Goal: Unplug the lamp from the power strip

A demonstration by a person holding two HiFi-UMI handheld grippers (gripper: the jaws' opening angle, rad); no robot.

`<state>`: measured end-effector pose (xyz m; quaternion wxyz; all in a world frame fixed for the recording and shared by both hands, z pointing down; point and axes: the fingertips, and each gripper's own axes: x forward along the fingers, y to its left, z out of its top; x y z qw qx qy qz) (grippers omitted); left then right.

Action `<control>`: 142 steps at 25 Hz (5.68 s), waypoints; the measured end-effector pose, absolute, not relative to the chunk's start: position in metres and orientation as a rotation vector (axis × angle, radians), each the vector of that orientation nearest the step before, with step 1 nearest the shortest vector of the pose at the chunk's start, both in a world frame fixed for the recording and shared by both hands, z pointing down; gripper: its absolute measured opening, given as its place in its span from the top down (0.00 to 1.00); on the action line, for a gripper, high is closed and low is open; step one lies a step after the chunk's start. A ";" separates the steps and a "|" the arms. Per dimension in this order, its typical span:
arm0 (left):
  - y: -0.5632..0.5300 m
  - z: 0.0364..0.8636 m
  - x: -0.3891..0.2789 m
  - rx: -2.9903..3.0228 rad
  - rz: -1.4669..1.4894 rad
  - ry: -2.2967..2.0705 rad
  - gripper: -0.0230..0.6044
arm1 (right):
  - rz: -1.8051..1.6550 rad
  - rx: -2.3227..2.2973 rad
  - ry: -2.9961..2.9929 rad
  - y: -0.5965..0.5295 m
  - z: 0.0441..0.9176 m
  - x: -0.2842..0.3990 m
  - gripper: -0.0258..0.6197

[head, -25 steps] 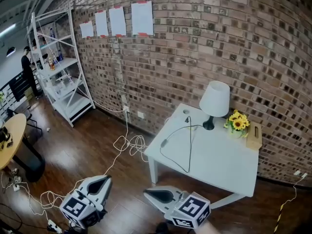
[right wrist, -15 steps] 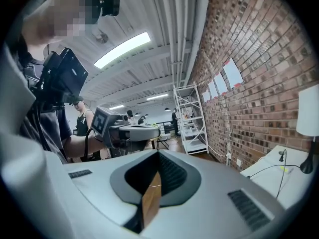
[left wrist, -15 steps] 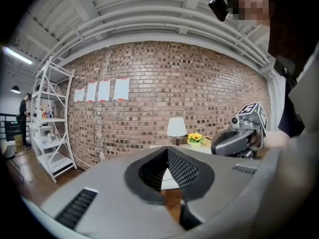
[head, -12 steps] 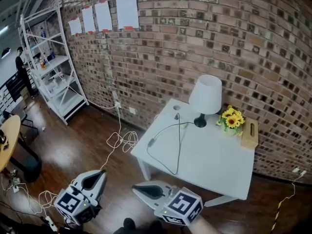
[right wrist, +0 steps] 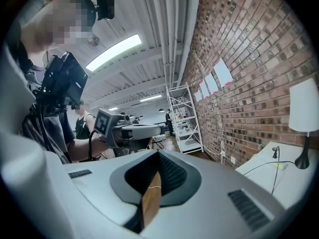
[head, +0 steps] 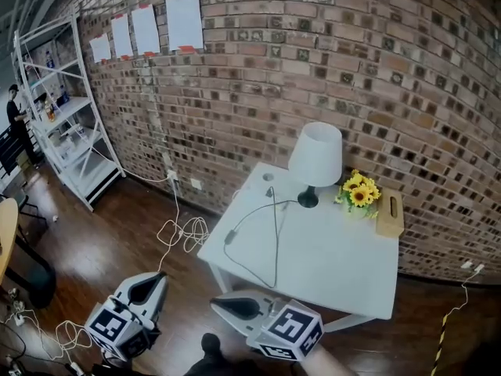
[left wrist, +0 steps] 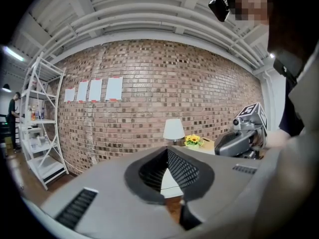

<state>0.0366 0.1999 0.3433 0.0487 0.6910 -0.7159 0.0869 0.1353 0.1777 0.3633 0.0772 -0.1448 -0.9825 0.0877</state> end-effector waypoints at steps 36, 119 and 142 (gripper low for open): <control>0.093 0.355 -0.145 2.348 0.159 -1.859 0.96 | 0.085 -0.032 -2.904 0.094 0.349 -0.064 0.97; -0.318 0.591 -0.071 2.489 0.869 -1.026 0.96 | 0.660 0.780 -2.377 -0.288 0.589 -0.035 0.74; -0.323 0.640 -0.058 2.419 1.036 -0.910 0.96 | 0.535 0.999 -2.179 -0.339 0.628 -0.030 0.63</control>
